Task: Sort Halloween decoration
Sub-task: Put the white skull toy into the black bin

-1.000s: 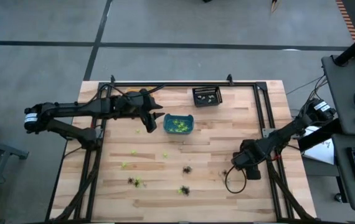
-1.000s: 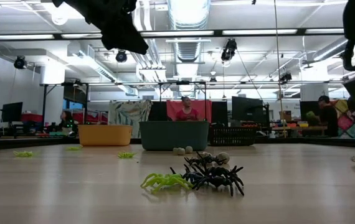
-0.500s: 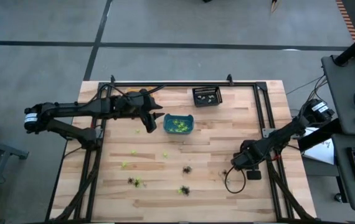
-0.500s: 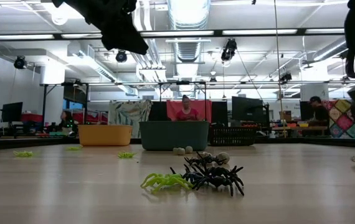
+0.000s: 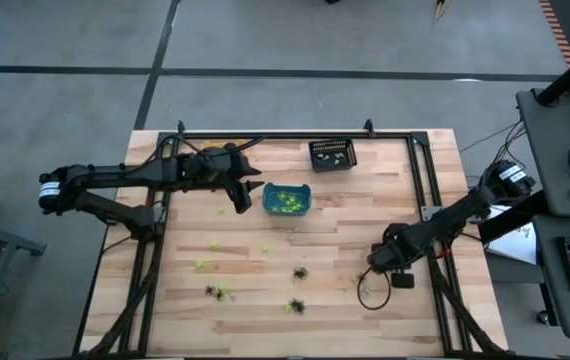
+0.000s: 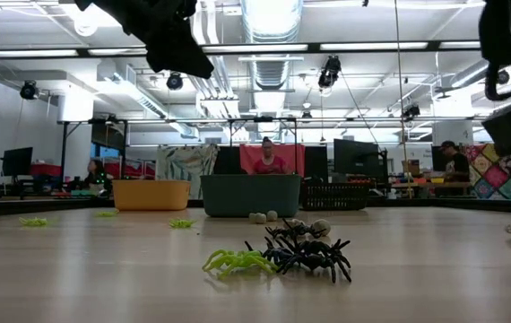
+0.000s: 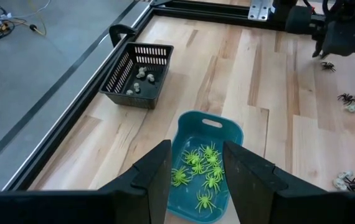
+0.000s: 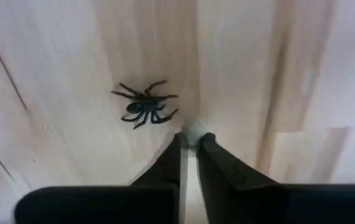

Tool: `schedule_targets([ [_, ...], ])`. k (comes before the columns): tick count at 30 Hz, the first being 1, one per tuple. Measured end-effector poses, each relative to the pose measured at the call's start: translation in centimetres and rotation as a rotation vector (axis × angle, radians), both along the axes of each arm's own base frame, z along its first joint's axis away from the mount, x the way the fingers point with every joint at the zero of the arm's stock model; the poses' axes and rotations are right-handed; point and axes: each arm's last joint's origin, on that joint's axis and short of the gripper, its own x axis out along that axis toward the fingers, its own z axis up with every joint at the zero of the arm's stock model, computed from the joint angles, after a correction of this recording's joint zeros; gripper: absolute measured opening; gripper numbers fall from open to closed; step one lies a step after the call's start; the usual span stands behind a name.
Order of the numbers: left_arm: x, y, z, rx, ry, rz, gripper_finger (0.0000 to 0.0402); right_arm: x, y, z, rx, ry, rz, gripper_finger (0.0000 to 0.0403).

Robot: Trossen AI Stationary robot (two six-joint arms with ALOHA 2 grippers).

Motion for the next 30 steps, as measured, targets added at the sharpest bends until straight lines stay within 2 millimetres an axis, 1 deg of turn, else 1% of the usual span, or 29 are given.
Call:
schedule_targets([
  [2,0.0,0.0,0.0,0.000,0.000,0.000,0.0127,0.4,-0.2,0.7,-0.024,0.004,-0.034,0.0017],
  [7,0.0,0.0,0.0,0.000,0.000,0.000,0.0127,1.4,-1.0,2.8,-0.148,-0.009,-0.108,0.0008],
  [10,0.0,0.0,0.0,0.000,0.000,0.000,0.0127,2.2,-1.5,3.9,-0.171,-0.043,-0.139,0.0008],
  [18,0.0,0.0,0.0,-0.005,-0.001,0.003,0.0127,4.4,-2.9,6.0,-0.207,-0.170,-0.191,0.0008],
  [21,0.0,0.0,0.0,-0.006,-0.004,0.003,0.0127,5.7,-3.5,6.8,-0.217,-0.279,-0.197,0.0008],
  [24,0.1,-0.1,0.1,-0.003,-0.025,-0.001,0.0127,7.4,-4.4,7.7,-0.194,-0.452,-0.179,0.0008],
  [27,0.3,-0.3,0.0,-0.001,-0.039,-0.011,0.0127,9.1,-5.7,8.4,-0.178,-0.648,-0.137,0.0008],
  [30,0.3,-0.6,-0.3,-0.002,-0.031,-0.022,0.0127,10.6,-7.4,9.1,-0.197,-0.807,-0.074,0.0008],
])
